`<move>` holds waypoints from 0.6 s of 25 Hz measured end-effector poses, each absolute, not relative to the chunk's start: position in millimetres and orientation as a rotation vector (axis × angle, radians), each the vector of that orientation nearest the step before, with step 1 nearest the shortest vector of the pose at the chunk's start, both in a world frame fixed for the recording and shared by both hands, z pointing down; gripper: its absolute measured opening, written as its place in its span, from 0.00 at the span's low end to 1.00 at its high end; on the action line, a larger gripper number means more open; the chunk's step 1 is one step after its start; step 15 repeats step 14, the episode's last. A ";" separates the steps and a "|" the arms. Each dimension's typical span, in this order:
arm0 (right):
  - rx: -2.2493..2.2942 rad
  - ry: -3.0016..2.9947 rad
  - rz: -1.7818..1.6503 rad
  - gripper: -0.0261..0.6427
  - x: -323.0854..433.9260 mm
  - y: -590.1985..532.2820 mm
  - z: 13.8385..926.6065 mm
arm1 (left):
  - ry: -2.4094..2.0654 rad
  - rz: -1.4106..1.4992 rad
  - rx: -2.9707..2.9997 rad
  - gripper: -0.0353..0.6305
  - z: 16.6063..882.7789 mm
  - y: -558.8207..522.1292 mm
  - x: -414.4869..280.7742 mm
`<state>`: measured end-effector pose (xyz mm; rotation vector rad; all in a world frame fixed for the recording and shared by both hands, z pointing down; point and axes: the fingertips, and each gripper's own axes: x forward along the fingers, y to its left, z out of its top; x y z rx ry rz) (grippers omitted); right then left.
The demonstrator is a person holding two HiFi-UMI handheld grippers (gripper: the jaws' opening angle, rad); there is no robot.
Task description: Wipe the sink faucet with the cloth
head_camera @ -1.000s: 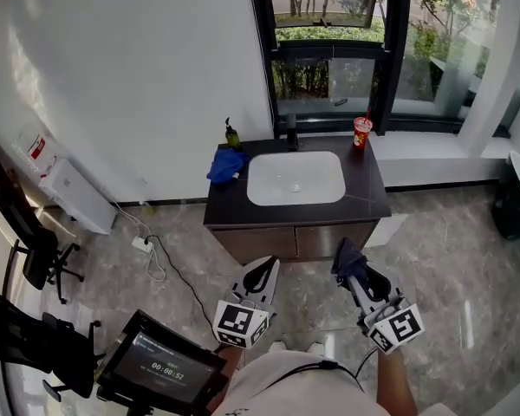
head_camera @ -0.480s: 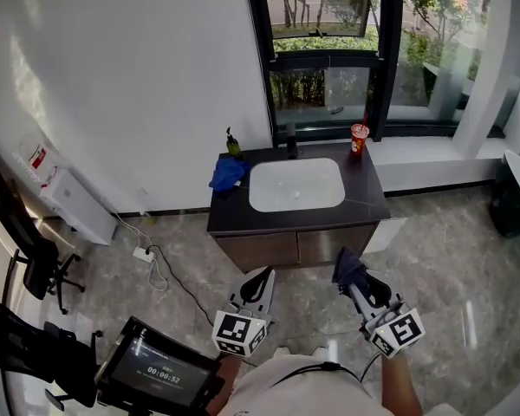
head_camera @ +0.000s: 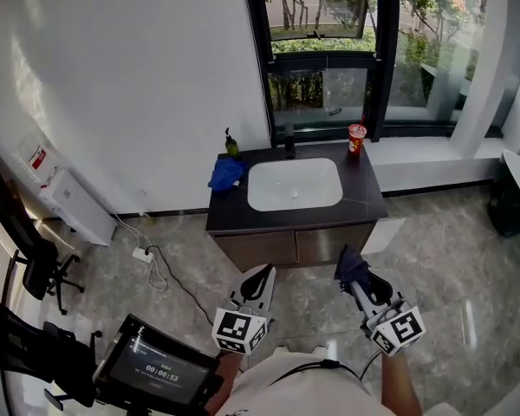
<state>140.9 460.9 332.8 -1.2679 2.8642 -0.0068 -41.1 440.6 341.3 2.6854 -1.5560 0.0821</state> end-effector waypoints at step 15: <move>-1.231 2.869 0.015 0.20 129.5 453.6 328.9 | -1.574 0.081 2.683 0.04 340.7 436.5 -47.0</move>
